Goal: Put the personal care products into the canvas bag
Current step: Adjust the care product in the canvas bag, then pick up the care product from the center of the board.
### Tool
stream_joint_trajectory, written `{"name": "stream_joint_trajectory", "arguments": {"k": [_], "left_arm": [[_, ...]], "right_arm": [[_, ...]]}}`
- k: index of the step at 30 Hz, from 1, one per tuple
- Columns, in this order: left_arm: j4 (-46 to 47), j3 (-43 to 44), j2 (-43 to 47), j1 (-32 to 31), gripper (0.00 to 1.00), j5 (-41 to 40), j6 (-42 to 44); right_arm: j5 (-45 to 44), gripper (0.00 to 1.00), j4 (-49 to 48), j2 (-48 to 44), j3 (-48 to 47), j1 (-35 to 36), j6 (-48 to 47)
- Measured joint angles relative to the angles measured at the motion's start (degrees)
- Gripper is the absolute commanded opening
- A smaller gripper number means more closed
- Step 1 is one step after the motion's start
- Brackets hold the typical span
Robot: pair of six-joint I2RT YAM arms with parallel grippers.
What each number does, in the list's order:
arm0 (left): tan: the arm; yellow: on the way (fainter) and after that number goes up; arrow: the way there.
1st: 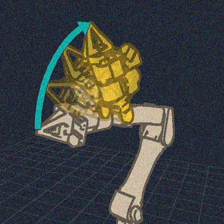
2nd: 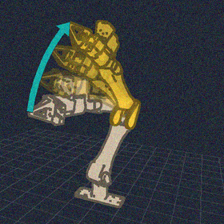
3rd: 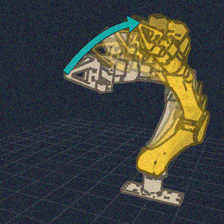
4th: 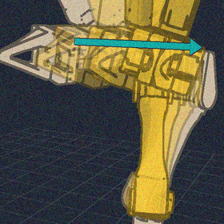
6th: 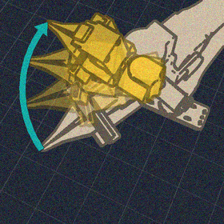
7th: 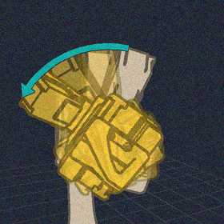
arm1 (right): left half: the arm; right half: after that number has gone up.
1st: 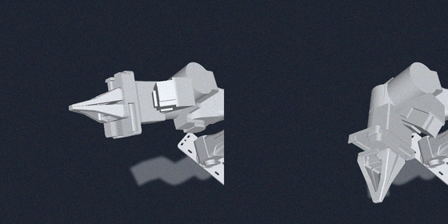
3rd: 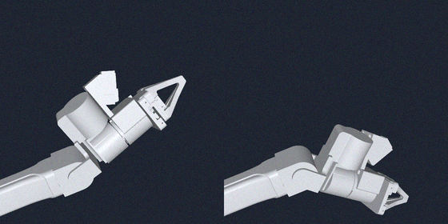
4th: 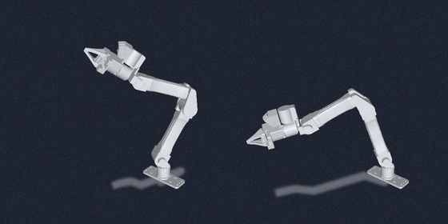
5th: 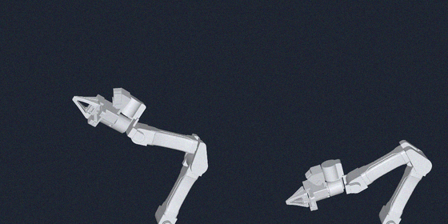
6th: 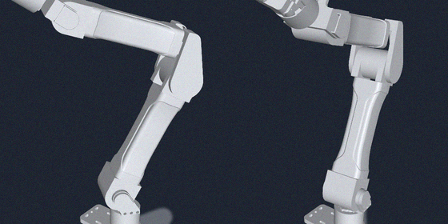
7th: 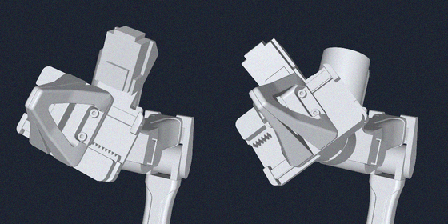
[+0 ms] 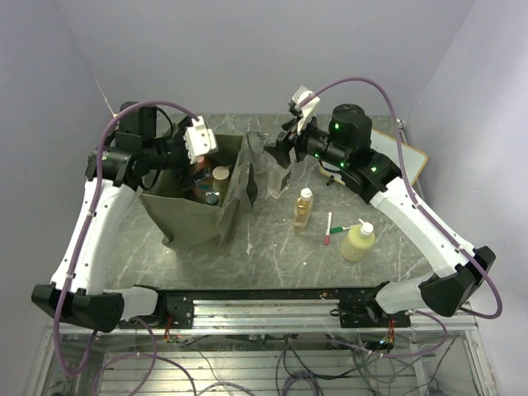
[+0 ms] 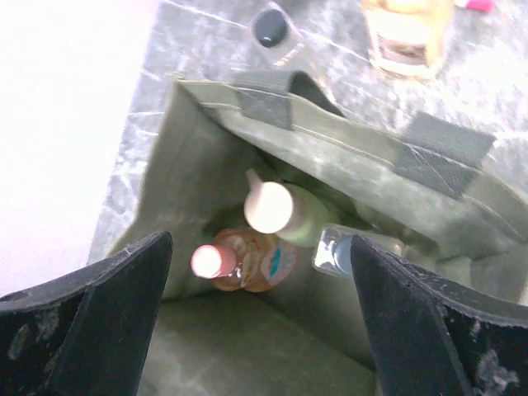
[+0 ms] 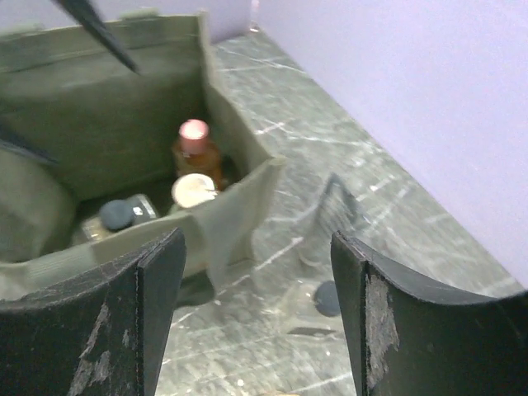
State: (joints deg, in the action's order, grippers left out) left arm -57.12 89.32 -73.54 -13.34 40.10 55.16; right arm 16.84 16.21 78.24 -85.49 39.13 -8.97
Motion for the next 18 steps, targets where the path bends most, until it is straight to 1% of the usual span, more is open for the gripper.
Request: {"name": "stream_joint_trajectory", "arguments": {"k": [2, 6, 10, 11, 12, 13, 15, 18], "left_arm": [[3.91, 0.0, 1.57, 0.0, 0.99, -1.68, -5.53], [11.13, 0.37, 3.37, 0.0, 1.0, -5.57, -16.5], [15.45, 4.48, 1.09, 0.0, 0.97, -9.55, -25.35], [17.07, 4.96, 0.48, 0.0, 0.98, -10.58, -27.32], [18.16, 5.03, 0.11, 0.0, 0.98, -11.41, -28.74], [18.73, 5.03, -0.15, 0.0, 0.98, -12.07, -29.68], [19.3, 5.25, -0.87, 0.0, 0.98, -13.53, -31.19], [18.91, 8.41, -3.04, 0.0, 0.98, -15.52, -31.69]], "right_arm": [[-2.25, 0.73, -0.28, 0.61, -0.04, -2.14, 0.74], [-5.4, 0.78, -0.5, 1.53, -0.04, -3.19, 1.14], [-6.25, 0.82, -0.5, 3.43, 0.0, -4.94, 0.87], [-6.23, 0.85, -0.79, 4.02, 0.26, -5.88, 0.52], [-6.34, 0.97, -1.44, 4.35, 1.05, -6.71, 0.09], [-6.6, 0.99, -1.75, 4.68, 2.05, -7.41, -0.33], [-7.26, 1.0, -1.07, 5.81, 3.17, -8.63, -1.36], [-7.61, 1.0, 0.2, 7.87, 3.23, -9.11, -3.67]]}}
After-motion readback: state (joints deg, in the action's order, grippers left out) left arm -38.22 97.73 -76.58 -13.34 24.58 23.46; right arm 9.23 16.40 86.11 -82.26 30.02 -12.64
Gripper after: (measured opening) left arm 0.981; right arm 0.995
